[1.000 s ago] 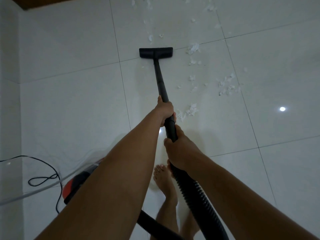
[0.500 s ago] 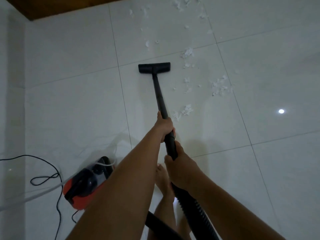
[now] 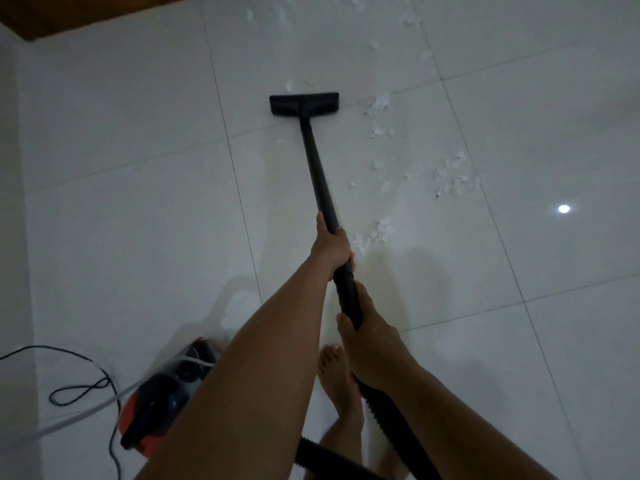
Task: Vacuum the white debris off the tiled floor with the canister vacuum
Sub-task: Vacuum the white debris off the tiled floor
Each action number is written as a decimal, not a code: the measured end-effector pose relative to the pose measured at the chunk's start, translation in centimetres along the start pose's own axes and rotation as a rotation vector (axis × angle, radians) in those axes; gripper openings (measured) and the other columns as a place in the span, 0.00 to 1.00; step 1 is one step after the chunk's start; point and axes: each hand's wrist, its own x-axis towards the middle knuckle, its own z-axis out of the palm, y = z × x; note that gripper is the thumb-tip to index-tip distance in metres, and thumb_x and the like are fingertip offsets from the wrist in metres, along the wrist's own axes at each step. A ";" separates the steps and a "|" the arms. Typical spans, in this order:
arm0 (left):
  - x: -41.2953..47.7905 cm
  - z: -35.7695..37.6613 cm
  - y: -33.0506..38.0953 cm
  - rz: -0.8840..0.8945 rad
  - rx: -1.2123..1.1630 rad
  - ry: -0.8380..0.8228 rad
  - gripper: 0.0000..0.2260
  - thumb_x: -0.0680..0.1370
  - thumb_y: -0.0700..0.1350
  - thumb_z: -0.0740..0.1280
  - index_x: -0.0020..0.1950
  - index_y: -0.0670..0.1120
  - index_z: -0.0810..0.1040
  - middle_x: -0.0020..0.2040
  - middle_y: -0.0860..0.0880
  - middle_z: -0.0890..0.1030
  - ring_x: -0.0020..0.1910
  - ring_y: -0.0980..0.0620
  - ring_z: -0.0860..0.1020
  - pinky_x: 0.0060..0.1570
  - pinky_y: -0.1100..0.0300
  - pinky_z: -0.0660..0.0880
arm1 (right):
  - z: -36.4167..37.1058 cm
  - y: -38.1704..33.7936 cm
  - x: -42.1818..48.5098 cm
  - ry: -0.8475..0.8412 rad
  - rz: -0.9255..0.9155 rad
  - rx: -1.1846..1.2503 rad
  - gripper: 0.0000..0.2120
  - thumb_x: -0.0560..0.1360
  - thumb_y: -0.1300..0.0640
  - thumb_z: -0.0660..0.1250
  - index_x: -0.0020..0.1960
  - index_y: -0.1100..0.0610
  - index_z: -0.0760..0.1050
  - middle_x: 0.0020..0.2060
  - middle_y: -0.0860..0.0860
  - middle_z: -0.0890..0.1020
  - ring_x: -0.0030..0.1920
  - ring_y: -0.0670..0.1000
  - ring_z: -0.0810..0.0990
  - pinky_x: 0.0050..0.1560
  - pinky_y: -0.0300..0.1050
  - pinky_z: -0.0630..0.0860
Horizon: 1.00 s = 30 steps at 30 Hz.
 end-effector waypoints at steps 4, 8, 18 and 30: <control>2.4 -0.1 -0.2 0.005 0.016 0.010 0.28 0.87 0.49 0.52 0.81 0.64 0.40 0.35 0.44 0.77 0.25 0.51 0.74 0.26 0.60 0.76 | 0.6 0.2 2.8 0.003 0.039 -0.032 0.31 0.86 0.48 0.55 0.83 0.37 0.42 0.40 0.50 0.79 0.33 0.48 0.81 0.26 0.38 0.73; 3.5 -0.6 0.4 -0.010 0.038 0.004 0.28 0.87 0.49 0.52 0.81 0.64 0.39 0.36 0.44 0.77 0.26 0.51 0.75 0.21 0.64 0.74 | 0.5 -0.5 3.9 -0.010 0.045 -0.057 0.31 0.87 0.48 0.55 0.83 0.39 0.41 0.42 0.52 0.80 0.30 0.47 0.80 0.22 0.35 0.71; 2.4 -1.9 5.3 -0.079 0.010 -0.008 0.29 0.87 0.48 0.52 0.81 0.65 0.39 0.37 0.45 0.74 0.26 0.52 0.73 0.24 0.61 0.76 | -1.7 -5.2 3.2 -0.036 0.043 -0.024 0.30 0.86 0.49 0.55 0.83 0.40 0.45 0.43 0.54 0.80 0.26 0.46 0.79 0.17 0.32 0.68; 7.6 -1.8 11.3 -0.062 0.001 0.023 0.29 0.87 0.49 0.52 0.81 0.64 0.39 0.34 0.45 0.75 0.24 0.52 0.73 0.24 0.60 0.75 | -6.3 -10.0 8.3 -0.091 0.016 -0.011 0.31 0.87 0.49 0.55 0.83 0.38 0.42 0.39 0.52 0.80 0.27 0.46 0.78 0.24 0.35 0.73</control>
